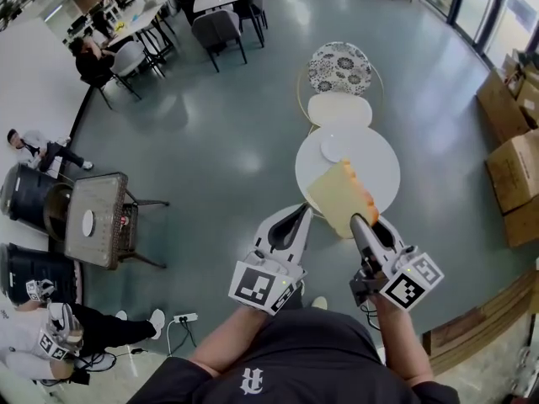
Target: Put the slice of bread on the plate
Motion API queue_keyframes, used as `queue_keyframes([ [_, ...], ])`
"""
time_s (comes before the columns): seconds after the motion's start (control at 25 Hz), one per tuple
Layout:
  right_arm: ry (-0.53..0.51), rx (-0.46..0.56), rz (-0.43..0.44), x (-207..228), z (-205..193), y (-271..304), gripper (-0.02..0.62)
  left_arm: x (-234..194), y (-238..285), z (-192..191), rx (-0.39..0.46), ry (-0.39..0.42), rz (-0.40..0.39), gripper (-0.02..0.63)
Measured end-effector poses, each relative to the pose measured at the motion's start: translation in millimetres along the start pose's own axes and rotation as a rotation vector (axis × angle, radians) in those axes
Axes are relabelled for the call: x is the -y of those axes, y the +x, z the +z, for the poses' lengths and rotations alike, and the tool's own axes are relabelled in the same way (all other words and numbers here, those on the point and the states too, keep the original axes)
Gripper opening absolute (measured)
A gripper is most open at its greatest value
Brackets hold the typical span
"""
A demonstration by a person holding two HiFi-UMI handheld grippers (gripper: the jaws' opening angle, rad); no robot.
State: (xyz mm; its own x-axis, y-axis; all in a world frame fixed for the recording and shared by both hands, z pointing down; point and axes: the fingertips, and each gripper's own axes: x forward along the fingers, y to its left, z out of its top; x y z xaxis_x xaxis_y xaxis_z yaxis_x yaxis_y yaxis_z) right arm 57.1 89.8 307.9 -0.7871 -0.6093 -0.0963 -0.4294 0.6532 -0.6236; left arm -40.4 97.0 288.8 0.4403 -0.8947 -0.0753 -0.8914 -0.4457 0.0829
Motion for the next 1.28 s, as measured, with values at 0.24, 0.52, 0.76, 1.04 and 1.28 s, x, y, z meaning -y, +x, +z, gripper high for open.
queue_keyframes([
  [0.24, -0.008, -0.004, -0.031, 31.1, 9.8, 63.7, 0.098, -55.1, 48.3, -6.6, -0.004, -0.003, -0.044, 0.006],
  [0.52, -0.009, 0.028, -0.094, 67.4, 23.6, 129.1, 0.098, -117.2, 97.3, -9.5, -0.003, -0.035, -0.100, 0.006],
  [0.76, -0.011, 0.045, -0.137, 100.3, 36.1, 144.7, 0.098, -135.2, 133.5, -18.1, 0.001, -0.017, -0.143, 0.006],
  [1.04, 0.008, 0.046, -0.164, 149.6, 51.8, 158.8, 0.098, -141.1, 180.6, -37.5, -0.003, -0.035, -0.163, 0.006],
  [1.28, 0.005, -0.014, -0.142, 211.0, 63.1, 184.7, 0.098, -161.0, 230.9, -57.9, -0.002, -0.038, -0.130, 0.006],
])
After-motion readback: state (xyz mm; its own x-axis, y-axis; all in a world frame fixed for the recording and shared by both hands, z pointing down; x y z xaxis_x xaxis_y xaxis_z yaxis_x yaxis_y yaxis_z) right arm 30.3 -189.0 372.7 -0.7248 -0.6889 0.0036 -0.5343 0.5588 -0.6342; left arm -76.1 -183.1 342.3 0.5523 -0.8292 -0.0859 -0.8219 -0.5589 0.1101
